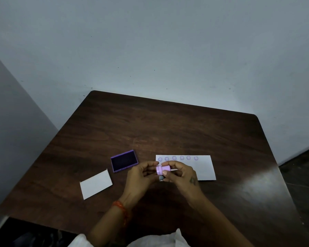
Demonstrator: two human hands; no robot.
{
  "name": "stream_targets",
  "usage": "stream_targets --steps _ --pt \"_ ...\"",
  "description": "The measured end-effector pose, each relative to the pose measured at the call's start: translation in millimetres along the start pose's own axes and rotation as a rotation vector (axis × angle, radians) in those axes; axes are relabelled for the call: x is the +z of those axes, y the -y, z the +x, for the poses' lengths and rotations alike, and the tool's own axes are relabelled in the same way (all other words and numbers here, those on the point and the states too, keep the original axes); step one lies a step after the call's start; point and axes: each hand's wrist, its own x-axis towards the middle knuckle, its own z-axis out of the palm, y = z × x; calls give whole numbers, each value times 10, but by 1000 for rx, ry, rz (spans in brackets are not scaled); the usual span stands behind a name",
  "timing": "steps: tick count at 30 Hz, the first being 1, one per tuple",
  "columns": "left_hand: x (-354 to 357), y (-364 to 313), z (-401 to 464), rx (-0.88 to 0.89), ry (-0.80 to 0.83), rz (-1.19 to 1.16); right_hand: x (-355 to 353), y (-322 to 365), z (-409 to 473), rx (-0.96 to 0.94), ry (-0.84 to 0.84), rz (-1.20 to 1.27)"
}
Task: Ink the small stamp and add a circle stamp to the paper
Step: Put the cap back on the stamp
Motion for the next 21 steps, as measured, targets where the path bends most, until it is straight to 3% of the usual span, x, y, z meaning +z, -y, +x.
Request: stream_targets --steps 7,21 --pt "-35 -10 30 15 33 35 -72 35 60 74 76 19" --pt "-59 -103 50 25 39 9 -145 74 90 136 60 43"
